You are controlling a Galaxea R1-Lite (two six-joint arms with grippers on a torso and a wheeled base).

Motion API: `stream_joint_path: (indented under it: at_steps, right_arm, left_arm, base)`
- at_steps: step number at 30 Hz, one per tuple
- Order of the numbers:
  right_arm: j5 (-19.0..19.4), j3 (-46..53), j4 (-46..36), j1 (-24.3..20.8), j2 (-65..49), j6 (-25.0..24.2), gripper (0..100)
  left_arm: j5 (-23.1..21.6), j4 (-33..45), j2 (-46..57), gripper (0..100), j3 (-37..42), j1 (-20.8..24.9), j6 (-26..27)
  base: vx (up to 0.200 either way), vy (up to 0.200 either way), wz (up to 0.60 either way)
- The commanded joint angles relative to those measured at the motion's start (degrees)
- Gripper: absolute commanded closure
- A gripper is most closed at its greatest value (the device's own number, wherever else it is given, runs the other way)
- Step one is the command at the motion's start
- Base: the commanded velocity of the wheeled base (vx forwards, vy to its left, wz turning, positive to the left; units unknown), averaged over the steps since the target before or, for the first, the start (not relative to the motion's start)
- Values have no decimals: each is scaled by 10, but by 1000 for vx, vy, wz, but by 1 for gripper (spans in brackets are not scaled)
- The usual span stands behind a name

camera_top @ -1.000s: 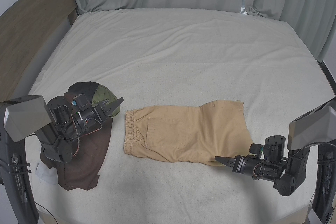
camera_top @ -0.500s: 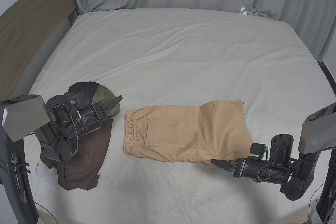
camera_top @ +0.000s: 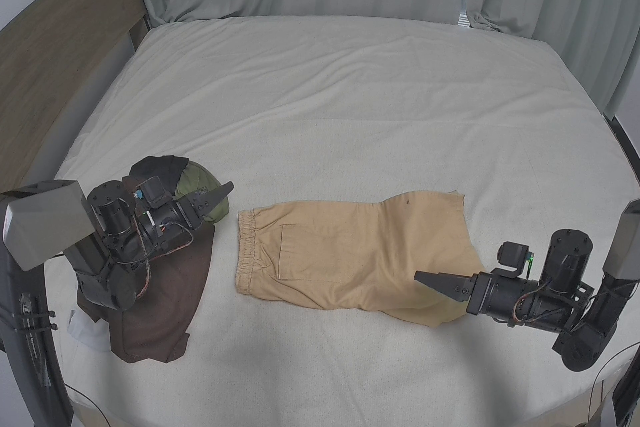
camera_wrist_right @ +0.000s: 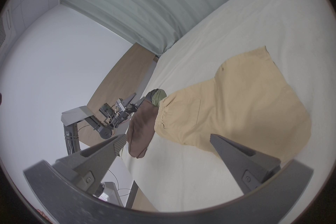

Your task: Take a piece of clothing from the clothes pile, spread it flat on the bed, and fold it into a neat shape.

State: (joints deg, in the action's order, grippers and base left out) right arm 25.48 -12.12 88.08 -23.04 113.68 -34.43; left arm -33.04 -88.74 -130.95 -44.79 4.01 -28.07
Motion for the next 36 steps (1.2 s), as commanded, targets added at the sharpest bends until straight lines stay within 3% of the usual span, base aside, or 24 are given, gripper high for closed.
stream_joint_path:
  at_steps: [1, 10, 11, 14, 21, 29, 36]
  right_arm:
    - [2, -4, 1, 12, -20, 1, 0]
    - [15, -84, 1, 26, -39, 3, 0]
    - [38, -77, 1, 26, -52, 4, 0]
    - [52, -71, 1, 28, -68, 5, 0]
    - [52, -76, 0, 33, -92, 5, 0]
    - [52, -76, 0, 32, -93, 4, 0]
    - [52, -75, 0, 32, -91, 4, 0]
  left_arm:
    - [0, 1, -1, 0, 1, 0, 0]
    - [-19, 0, 0, 0, 15, 5, 0]
    - [-34, 1, 1, 0, 22, 4, -1]
    - [-48, 1, 3, 0, 29, 2, -1]
    - [-68, 1, 2, 0, 42, 5, -9]
    - [-78, 1, -1, 0, 55, 3, -64]
    - [-77, 1, -28, 0, 54, 6, -67]
  base:
    - [0, 0, 0]
    - [0, 0, 0]
    - [0, 0, 0]
    - [0, 0, 0]
    - [0, 0, 0]
    - [0, 0, 0]
    - [0, 0, 0]
